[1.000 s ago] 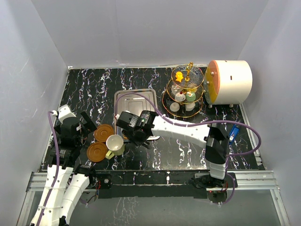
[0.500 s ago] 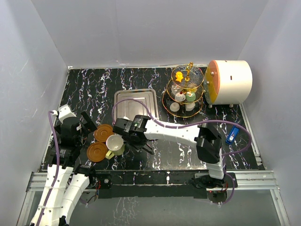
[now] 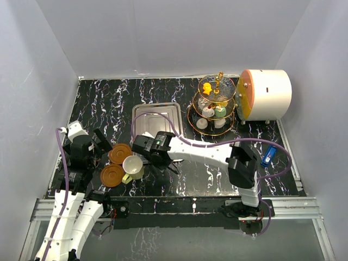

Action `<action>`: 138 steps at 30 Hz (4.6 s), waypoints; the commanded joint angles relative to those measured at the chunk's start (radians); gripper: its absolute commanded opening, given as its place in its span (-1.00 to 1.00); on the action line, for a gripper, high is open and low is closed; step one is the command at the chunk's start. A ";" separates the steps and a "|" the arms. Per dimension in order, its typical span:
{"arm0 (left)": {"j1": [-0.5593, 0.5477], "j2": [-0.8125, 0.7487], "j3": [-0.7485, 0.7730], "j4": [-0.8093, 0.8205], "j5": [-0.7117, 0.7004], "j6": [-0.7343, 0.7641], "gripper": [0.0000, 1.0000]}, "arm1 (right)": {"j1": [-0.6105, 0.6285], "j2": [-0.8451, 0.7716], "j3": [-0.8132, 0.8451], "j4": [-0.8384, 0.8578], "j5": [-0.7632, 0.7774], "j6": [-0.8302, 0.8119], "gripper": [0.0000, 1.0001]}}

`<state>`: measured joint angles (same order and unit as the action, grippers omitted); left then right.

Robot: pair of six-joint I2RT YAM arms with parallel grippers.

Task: Serve the afternoon tea
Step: Adjust the dessert on the tray, then pick up the desert from the tray, then place the desert on the desert table.

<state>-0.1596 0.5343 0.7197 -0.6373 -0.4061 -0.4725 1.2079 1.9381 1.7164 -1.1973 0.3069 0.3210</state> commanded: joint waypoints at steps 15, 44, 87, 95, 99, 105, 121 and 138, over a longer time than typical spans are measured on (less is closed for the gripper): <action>-0.003 0.039 0.008 0.018 0.042 0.017 0.97 | -0.133 -0.092 -0.031 0.091 -0.123 -0.036 -0.12; -0.003 0.147 0.011 0.003 0.021 -0.009 0.97 | -0.149 0.029 0.171 -0.109 -0.194 -0.037 -0.10; -0.030 0.153 0.003 0.008 0.027 -0.009 0.97 | -0.218 0.000 0.287 -0.098 -0.123 0.048 -0.48; -0.034 0.163 0.002 0.016 0.042 -0.002 0.97 | -0.277 -0.107 0.274 -0.084 -0.158 0.081 -0.50; -0.034 0.163 0.001 0.019 0.047 0.001 0.97 | -0.290 -0.185 0.263 -0.089 -0.157 0.115 -0.50; -0.035 0.163 0.001 0.023 0.054 0.004 0.97 | -0.319 -0.337 0.258 -0.106 -0.113 0.156 -0.50; -0.036 0.179 0.000 0.025 0.061 0.006 0.97 | -0.516 -0.629 0.106 -0.152 -0.016 0.189 -0.50; -0.043 0.164 0.001 0.017 0.044 -0.002 0.97 | -0.720 -0.636 0.077 -0.163 0.106 0.063 -0.49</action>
<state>-0.1974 0.7090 0.7197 -0.6216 -0.3511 -0.4732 0.5270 1.2995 1.7702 -1.3941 0.3569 0.4301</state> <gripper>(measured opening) 0.986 0.343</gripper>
